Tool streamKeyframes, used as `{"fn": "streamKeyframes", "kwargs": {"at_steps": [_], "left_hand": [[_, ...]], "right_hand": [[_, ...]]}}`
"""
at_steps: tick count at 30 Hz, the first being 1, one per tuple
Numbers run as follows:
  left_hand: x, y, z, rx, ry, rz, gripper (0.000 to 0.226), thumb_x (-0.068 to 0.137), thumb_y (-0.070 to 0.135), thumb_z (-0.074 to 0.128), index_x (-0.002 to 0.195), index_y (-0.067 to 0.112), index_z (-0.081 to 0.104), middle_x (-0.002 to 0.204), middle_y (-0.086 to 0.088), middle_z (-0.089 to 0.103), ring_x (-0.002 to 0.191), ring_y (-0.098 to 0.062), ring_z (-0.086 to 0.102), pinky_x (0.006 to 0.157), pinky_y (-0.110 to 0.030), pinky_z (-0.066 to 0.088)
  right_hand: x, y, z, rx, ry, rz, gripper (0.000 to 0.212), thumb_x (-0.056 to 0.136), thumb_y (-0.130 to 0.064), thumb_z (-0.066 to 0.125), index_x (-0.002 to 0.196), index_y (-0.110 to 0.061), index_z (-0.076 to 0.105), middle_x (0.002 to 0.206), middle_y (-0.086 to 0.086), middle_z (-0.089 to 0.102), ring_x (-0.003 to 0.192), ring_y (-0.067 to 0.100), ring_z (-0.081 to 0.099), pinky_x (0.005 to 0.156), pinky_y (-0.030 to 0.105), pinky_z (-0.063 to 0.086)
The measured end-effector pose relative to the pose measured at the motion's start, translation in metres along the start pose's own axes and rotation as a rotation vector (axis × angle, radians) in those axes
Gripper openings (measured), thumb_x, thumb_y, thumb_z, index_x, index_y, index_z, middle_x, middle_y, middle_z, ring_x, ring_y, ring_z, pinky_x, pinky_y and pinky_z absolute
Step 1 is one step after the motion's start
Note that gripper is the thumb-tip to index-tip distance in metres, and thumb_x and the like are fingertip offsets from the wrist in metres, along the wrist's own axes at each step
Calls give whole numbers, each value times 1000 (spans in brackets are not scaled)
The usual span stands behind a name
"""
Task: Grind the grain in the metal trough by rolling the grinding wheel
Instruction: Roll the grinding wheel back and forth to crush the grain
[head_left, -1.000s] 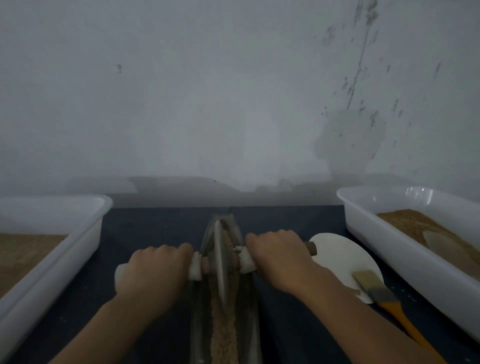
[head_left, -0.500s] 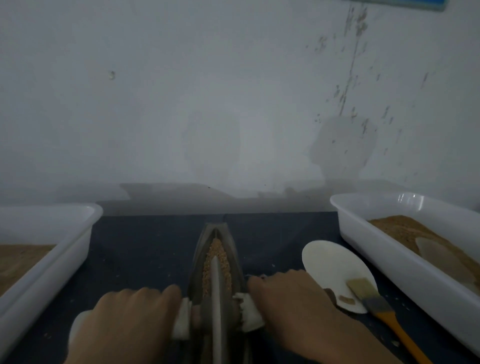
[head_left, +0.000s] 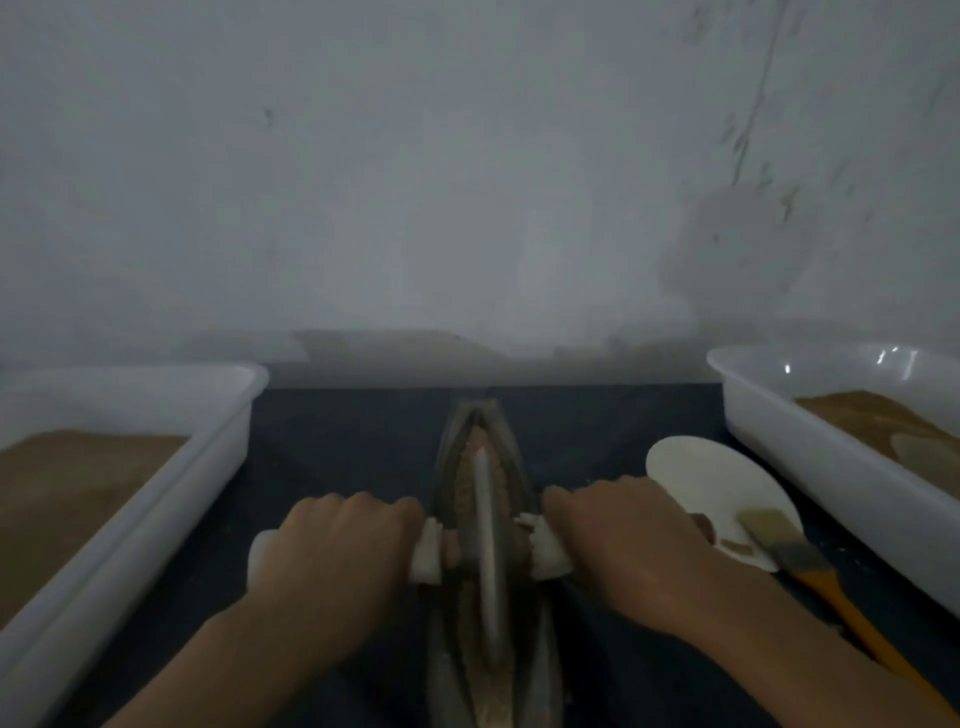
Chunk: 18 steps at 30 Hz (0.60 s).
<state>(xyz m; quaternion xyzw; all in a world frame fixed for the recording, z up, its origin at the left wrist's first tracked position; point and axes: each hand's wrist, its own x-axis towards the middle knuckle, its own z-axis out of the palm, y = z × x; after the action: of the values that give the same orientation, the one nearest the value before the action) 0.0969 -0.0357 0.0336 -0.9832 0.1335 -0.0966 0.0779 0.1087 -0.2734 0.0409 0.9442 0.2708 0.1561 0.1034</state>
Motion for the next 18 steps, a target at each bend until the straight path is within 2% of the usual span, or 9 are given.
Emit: {"fn": "streamKeyframes", "kwargs": {"at_steps": [2, 3, 4, 5, 7, 9, 11, 15, 18], "left_hand": [[-14, 0, -3, 11, -5, 14, 38, 80, 46, 54, 70, 38, 18, 67, 10, 34, 61, -12, 36, 58, -33, 30], [-17, 0, -4, 14, -2, 11, 38, 79, 46, 55, 69, 42, 18, 67, 10, 34, 58, -10, 33, 56, -32, 28], [-18, 0, -5, 25, 6, 4, 39, 78, 45, 55, 68, 44, 17, 66, 10, 34, 56, -8, 30, 55, -31, 25], [-16, 1, -4, 44, 30, -2, 40, 78, 44, 56, 68, 40, 18, 65, 10, 33, 55, -8, 28, 54, -31, 23], [-3, 2, 1, 79, 80, -22, 43, 80, 40, 56, 69, 31, 16, 65, 11, 30, 56, -9, 29, 54, -30, 24], [15, 1, 6, 53, 118, -57, 38, 82, 37, 56, 73, 33, 20, 65, 10, 34, 58, -12, 35, 57, -30, 28], [35, -2, 12, 40, 160, -82, 29, 83, 35, 56, 78, 32, 27, 71, 8, 46, 61, -15, 39, 58, -32, 31], [54, -6, 20, 34, 200, -113, 25, 83, 34, 57, 80, 29, 32, 81, 6, 58, 62, -17, 43, 59, -32, 31], [41, -5, 17, 17, 183, -83, 28, 84, 36, 57, 80, 30, 30, 73, 7, 50, 64, -17, 48, 59, -32, 30]], "right_hand": [[-15, -3, -4, -40, 39, -18, 46, 41, -26, 83, 76, -19, 53, 58, -2, 57, 44, 18, 52, 43, 25, 3], [-17, -5, -9, -33, 52, 9, 50, 33, -26, 84, 71, -18, 53, 52, -2, 53, 38, 17, 49, 45, 23, 1], [-17, -7, -9, -21, -7, 29, 48, 40, -27, 83, 75, -20, 51, 56, -4, 52, 42, 16, 49, 44, 24, 2], [-15, -8, -6, -15, -39, 46, 41, 56, -29, 78, 81, -24, 45, 65, -7, 53, 50, 15, 50, 44, 27, 7], [-3, -2, 6, 1, -19, 93, 33, 77, -28, 64, 84, -28, 31, 76, -12, 52, 61, 14, 49, 47, 29, 15], [14, 5, 16, -9, 47, 114, 34, 80, -27, 62, 83, -27, 28, 79, -8, 57, 61, 16, 48, 52, 30, 22], [33, 13, 26, 3, 97, 103, 34, 78, -26, 65, 82, -25, 32, 76, -5, 59, 55, 18, 42, 52, 29, 22], [51, 16, 23, -94, 202, 57, 33, 56, -11, 78, 75, -13, 51, 59, 4, 57, 45, 27, 52, 46, 29, 25], [43, 9, 19, -104, 120, 81, 24, 78, -18, 66, 87, -18, 45, 78, 0, 61, 62, 24, 56, 54, 31, 28]]}}
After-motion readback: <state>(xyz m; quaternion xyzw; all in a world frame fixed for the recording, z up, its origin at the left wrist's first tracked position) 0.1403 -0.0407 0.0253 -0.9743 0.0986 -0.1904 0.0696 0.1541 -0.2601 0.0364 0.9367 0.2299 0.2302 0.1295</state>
